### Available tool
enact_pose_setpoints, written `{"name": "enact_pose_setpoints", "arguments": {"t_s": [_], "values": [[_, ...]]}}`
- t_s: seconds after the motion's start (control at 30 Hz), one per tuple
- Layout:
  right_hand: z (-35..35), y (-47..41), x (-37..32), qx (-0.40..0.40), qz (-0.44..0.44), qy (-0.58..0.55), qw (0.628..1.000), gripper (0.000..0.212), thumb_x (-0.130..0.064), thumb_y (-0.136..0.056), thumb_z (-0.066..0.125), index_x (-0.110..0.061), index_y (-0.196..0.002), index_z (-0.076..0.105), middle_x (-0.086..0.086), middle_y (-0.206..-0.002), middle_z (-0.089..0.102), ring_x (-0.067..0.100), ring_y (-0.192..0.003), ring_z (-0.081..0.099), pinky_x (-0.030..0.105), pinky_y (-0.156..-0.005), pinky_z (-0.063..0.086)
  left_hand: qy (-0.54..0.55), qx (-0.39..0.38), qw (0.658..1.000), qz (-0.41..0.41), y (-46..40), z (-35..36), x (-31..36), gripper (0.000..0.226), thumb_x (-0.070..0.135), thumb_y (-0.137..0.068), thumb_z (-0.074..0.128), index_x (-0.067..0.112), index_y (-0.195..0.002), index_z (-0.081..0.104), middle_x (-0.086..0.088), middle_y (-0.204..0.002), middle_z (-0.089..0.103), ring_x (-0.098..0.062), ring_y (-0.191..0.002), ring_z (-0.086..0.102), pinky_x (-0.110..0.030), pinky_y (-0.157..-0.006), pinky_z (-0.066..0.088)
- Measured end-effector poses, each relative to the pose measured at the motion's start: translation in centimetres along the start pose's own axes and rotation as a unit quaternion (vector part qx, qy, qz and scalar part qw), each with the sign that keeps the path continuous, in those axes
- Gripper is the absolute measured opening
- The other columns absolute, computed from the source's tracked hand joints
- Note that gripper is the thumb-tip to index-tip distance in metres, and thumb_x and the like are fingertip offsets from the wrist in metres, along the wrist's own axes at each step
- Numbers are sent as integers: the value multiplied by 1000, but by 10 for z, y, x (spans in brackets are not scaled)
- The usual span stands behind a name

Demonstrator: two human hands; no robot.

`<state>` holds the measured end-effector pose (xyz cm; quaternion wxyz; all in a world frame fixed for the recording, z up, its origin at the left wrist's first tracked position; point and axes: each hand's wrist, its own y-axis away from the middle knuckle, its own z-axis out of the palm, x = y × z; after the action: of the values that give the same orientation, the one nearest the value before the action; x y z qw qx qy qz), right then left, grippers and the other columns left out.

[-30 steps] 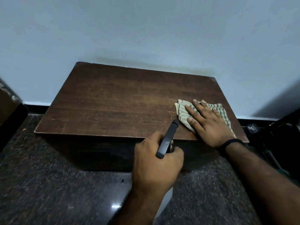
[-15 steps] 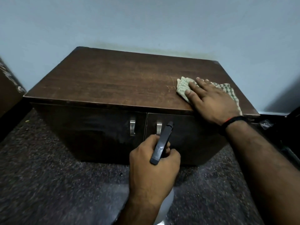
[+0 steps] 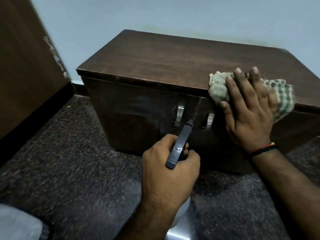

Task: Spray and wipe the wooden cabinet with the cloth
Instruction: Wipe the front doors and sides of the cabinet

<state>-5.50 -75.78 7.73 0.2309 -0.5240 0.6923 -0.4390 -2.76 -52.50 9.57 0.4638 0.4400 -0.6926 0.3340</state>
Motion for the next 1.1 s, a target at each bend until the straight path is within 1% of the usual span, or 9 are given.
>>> {"name": "enact_pose_setpoints", "arguments": {"t_s": [0.13,0.27,0.4,0.5,0.63,0.73,0.9,1.0,1.1], "values": [[10,-9,-14,29,-48,-37,998,39,-24,-105,54,-18,-144,55,0,-152,48,24,-146,39,39,-110,31,-6,33,999,-14,2,-15,-10,16,23,-77,75,16,-68,64,1,-66,67,-16,-59,61,-16,-44,42],[9,-10,-16,15,-35,-67,997,37,-23,-106,54,-18,-143,57,-1,-151,50,22,-146,40,42,-108,33,-32,61,996,-50,5,-30,-26,25,24,-76,74,14,-60,57,-1,-50,55,-14,-45,49,-19,-41,37],[4,-13,-7,6,-55,-63,996,37,-24,-106,53,-17,-142,57,0,-151,50,21,-145,41,38,-110,31,-39,81,991,-97,12,-44,-40,23,27,-77,74,15,-63,61,-7,-56,64,-21,-50,60,-29,-45,43],[3,-13,-8,-1,-40,-59,997,36,-26,-107,52,-17,-142,57,0,-151,50,21,-145,40,39,-111,31,-45,74,990,-109,15,-49,-45,23,27,-78,74,15,-62,61,-9,-56,65,-24,-52,63,-28,-46,44],[4,-14,-12,2,-34,-63,997,36,-26,-107,51,-17,-141,58,-2,-151,49,22,-147,38,39,-110,30,-43,91,988,-114,19,-47,-49,20,26,-76,74,14,-65,62,-10,-59,65,-22,-50,60,-33,-49,48],[6,-12,-16,10,-25,-72,997,36,-24,-107,52,-17,-141,58,-1,-151,50,23,-147,38,45,-110,33,-35,84,991,-102,22,-46,-51,19,27,-79,75,16,-68,64,-11,-60,65,-28,-56,63,-42,-56,51],[15,-20,-44,18,-40,-110,993,35,-21,-107,53,-15,-140,59,1,-151,50,26,-146,39,45,-112,32,-20,118,988,-102,23,-56,-58,27,25,-80,74,10,-64,59,-15,-56,60,-36,-57,61,-49,-54,51],[22,-26,-61,25,-35,-128,991,35,-22,-107,51,-15,-141,58,1,-151,50,25,-147,38,44,-114,31,-12,115,989,-89,22,-66,-62,23,27,-81,76,14,-67,62,-14,-57,63,-35,-56,63,-49,-53,53],[25,-29,-67,22,-26,-137,990,36,-22,-108,49,-15,-142,57,0,-152,49,24,-148,36,43,-115,29,-38,133,988,-74,22,-76,-65,27,30,-79,72,13,-62,59,-11,-54,63,-26,-51,60,-41,-51,50]]}}
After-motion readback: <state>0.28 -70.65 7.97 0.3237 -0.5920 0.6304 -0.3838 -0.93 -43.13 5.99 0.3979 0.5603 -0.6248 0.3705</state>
